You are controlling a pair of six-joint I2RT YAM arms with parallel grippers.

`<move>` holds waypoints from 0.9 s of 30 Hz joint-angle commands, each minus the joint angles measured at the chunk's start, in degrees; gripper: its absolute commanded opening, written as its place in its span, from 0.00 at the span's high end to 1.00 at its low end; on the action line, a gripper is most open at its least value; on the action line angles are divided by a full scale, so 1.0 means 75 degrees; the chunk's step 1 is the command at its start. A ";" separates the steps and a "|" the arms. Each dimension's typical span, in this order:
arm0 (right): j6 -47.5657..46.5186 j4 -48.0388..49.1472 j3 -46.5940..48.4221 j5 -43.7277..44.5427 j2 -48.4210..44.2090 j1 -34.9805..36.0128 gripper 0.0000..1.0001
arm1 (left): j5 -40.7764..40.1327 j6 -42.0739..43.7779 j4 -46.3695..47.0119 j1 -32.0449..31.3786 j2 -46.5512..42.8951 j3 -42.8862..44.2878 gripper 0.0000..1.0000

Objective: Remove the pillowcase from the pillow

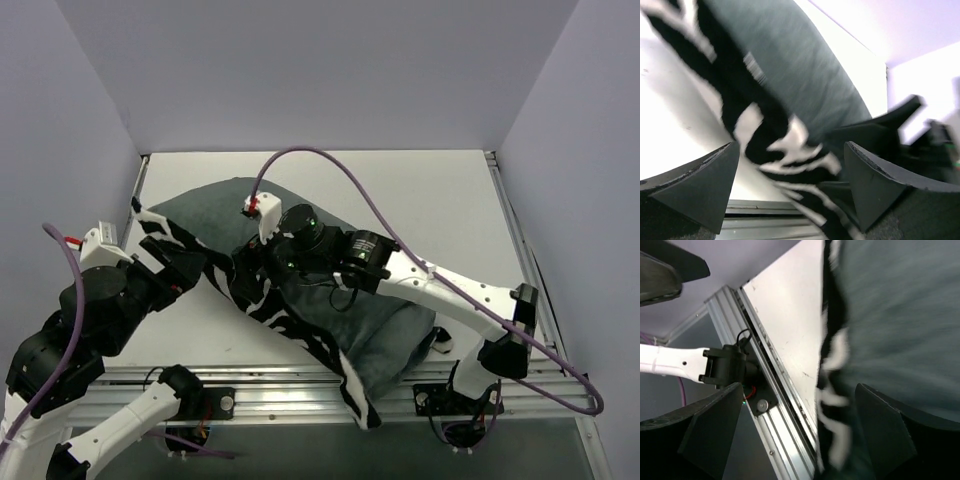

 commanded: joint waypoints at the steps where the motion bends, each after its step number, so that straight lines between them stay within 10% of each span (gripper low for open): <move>1: -0.0139 -0.0468 0.0417 0.0450 -0.0662 -0.0070 0.11 | -0.0633 0.0201 -0.0634 0.0025 -0.0063 0.0313 0.06; 10: 0.0200 -0.1287 0.0255 0.2488 -0.1576 -0.0549 0.04 | -0.0272 0.0166 -0.0588 0.0025 0.0299 -0.0037 0.06; 27: 0.1467 0.0397 -0.4632 0.0334 -0.2528 -0.2260 0.05 | 0.2786 -0.0350 0.4189 0.1289 0.3273 -0.3800 0.06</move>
